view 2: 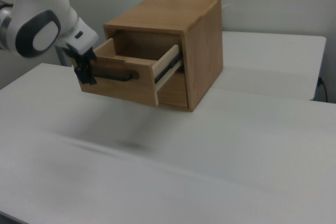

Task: Open the drawer by sliding it

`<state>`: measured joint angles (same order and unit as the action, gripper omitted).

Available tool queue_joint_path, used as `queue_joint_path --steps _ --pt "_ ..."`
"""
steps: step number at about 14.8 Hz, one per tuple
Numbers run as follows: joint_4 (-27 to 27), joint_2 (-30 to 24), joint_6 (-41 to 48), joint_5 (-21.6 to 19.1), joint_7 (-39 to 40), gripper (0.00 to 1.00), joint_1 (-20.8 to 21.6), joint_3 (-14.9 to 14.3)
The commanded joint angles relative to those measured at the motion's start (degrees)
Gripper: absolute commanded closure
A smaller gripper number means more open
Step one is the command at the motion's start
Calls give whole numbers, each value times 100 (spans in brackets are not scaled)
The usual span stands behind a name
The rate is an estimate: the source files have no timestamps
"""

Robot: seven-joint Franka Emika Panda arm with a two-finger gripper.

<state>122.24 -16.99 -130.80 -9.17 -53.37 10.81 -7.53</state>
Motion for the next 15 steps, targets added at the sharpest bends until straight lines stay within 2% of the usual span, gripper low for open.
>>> queue_joint_path --steps 1,3,4,7,9,12,15 --pt "-1549 485 2069 -384 2447 0 -35 -152" --pt "-2332 844 3256 -235 3739 0 -44 -117" --pt "-2615 1081 3611 210 4269 0 -27 -108" --pt "-2959 1522 4000 941 4791 0 17 5" --pt "-3196 1846 4036 1503 4941 0 -27 269" --pt "-3224 2006 4027 1550 5284 0 -35 235" --pt "-3311 1963 4088 1533 5206 0 -140 226"
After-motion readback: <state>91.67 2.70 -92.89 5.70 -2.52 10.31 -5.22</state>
